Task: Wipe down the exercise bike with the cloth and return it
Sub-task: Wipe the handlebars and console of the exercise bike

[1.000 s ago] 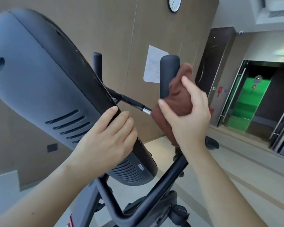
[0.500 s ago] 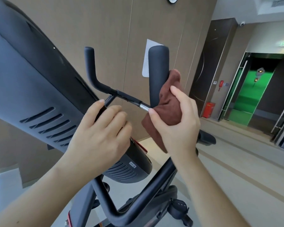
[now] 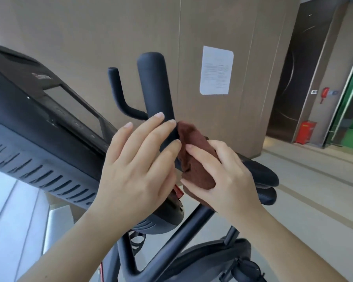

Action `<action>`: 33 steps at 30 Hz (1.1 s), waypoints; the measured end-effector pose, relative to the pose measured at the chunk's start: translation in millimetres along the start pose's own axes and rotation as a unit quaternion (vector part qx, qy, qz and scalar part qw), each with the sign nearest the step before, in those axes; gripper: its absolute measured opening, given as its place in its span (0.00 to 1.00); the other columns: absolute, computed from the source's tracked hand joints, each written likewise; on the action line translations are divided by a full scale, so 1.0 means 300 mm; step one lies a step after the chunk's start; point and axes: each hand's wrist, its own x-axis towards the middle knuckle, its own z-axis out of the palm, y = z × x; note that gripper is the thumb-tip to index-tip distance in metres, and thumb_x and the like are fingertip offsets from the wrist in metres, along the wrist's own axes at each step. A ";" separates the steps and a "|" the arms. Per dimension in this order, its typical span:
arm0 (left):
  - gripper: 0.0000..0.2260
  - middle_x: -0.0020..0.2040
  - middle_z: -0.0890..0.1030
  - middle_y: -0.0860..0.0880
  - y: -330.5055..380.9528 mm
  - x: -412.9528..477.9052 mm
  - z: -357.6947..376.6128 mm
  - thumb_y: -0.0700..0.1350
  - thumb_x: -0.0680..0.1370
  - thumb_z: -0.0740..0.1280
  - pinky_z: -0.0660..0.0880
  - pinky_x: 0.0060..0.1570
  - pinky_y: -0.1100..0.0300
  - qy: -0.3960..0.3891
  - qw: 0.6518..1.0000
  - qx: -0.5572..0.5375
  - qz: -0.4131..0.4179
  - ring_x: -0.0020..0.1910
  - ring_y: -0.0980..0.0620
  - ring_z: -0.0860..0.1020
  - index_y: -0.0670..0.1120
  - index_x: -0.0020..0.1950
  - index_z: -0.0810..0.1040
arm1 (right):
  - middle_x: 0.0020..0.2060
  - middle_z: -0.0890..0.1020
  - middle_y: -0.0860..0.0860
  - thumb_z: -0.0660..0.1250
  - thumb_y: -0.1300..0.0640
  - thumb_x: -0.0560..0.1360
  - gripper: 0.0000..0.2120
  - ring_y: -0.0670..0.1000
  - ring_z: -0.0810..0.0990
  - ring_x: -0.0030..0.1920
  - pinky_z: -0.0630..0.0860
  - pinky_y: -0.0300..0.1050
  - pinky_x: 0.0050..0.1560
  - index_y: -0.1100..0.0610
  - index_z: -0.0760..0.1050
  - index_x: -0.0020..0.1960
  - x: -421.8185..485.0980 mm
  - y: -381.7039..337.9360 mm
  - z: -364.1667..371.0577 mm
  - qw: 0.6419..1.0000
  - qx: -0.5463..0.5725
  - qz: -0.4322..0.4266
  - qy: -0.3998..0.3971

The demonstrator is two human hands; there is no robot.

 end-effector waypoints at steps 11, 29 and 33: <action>0.14 0.59 0.78 0.41 0.119 -0.028 0.064 0.46 0.76 0.63 0.64 0.60 0.40 -0.183 0.981 0.063 -0.008 0.67 0.41 0.68 0.39 0.55 0.78 | 0.50 0.77 0.51 0.75 0.50 0.65 0.22 0.54 0.78 0.48 0.77 0.47 0.40 0.49 0.76 0.57 -0.054 0.243 -0.115 0.989 0.061 0.016 -0.131; 0.15 0.60 0.77 0.42 0.483 -0.044 0.083 0.44 0.74 0.61 0.64 0.63 0.42 -0.227 0.955 0.002 -0.190 0.66 0.42 0.70 0.41 0.57 0.78 | 0.50 0.79 0.55 0.73 0.52 0.65 0.23 0.57 0.79 0.46 0.76 0.45 0.42 0.54 0.77 0.60 -0.241 0.307 -0.186 0.994 0.084 0.049 -0.052; 0.15 0.59 0.78 0.42 0.604 -0.070 0.117 0.45 0.75 0.59 0.66 0.62 0.42 -0.242 0.949 -0.009 -0.200 0.64 0.43 0.71 0.41 0.57 0.78 | 0.51 0.78 0.53 0.74 0.52 0.65 0.24 0.54 0.79 0.45 0.75 0.42 0.43 0.53 0.76 0.60 -0.329 0.334 -0.232 0.987 0.106 0.082 -0.087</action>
